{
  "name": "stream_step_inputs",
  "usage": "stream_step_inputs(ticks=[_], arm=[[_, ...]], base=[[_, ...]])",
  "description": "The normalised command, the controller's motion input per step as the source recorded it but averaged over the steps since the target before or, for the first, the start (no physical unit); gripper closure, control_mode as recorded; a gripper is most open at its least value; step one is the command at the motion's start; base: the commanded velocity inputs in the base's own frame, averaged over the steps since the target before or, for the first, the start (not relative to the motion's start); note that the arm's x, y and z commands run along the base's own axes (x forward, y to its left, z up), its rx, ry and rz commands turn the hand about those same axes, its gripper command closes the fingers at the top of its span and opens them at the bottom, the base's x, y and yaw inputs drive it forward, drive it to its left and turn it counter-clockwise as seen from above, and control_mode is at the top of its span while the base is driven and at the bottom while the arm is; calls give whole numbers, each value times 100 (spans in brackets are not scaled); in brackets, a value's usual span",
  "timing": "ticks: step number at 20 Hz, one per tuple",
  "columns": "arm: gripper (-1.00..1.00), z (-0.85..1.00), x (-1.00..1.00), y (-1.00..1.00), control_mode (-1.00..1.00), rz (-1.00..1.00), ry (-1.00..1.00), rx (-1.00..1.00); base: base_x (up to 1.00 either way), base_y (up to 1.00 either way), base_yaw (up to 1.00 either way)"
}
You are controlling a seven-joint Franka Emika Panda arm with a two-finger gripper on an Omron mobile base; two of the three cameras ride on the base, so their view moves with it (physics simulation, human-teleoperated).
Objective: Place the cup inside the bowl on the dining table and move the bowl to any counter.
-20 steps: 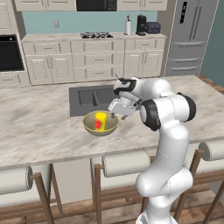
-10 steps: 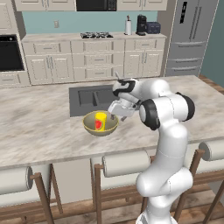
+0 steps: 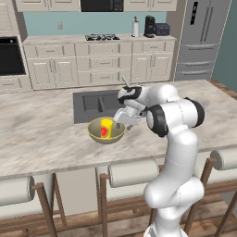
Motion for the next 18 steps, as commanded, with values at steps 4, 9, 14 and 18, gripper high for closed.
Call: stream_step_inputs(ticks=[4, 9, 14, 18], arm=[[-100, -15, 0, 1, -100, 1, 0, 0], [-100, -8, 0, 0, -100, 0, 0, 0], [-100, 0, 0, 0, -100, 0, 0, 0], [-100, 0, 0, 1, -100, 0, 0, 0]], base=[[0, 0, 0], [0, 0, 0], [0, 0, 0], [0, 0, 0]])
